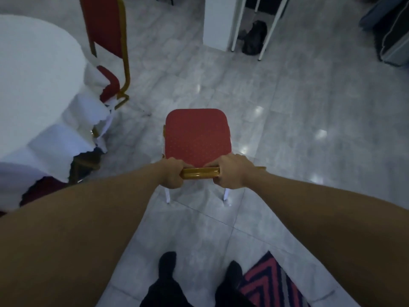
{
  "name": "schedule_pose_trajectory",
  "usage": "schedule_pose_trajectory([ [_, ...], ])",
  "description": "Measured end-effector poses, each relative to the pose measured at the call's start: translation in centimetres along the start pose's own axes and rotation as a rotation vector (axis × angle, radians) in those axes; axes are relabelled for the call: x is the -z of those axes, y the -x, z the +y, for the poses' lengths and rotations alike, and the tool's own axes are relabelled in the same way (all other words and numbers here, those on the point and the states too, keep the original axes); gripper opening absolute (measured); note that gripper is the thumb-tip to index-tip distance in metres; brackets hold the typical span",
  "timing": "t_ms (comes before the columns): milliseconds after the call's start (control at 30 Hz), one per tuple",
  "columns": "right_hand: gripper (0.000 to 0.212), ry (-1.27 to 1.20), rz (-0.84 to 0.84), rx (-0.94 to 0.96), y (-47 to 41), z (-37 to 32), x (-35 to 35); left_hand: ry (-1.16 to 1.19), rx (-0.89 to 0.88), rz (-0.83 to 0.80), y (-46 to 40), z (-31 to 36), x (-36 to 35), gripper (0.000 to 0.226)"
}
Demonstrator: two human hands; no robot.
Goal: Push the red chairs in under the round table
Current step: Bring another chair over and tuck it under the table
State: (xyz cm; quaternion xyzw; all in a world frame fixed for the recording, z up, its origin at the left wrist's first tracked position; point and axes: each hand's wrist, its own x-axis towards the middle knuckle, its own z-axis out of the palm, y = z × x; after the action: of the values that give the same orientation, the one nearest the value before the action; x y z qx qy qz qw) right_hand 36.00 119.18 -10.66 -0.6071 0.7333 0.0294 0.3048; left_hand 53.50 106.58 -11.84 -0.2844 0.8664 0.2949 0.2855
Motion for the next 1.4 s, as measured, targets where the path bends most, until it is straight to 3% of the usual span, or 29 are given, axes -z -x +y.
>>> schedule_pose_trajectory([
  [433,0.048,0.178,-0.072,0.311,-4.4,6.3,4.6,0.168,0.225,0.188,-1.5,4.6,-0.6,0.061],
  [1000,0.041,0.415,-0.174,0.607,-14.6,7.3,10.7,0.439,0.522,0.343,-4.4,6.9,1.7,0.063],
  [1400,0.048,0.55,-0.269,0.86,-18.8,10.3,14.9,0.639,0.712,0.468,-8.9,13.1,2.2,0.063],
])
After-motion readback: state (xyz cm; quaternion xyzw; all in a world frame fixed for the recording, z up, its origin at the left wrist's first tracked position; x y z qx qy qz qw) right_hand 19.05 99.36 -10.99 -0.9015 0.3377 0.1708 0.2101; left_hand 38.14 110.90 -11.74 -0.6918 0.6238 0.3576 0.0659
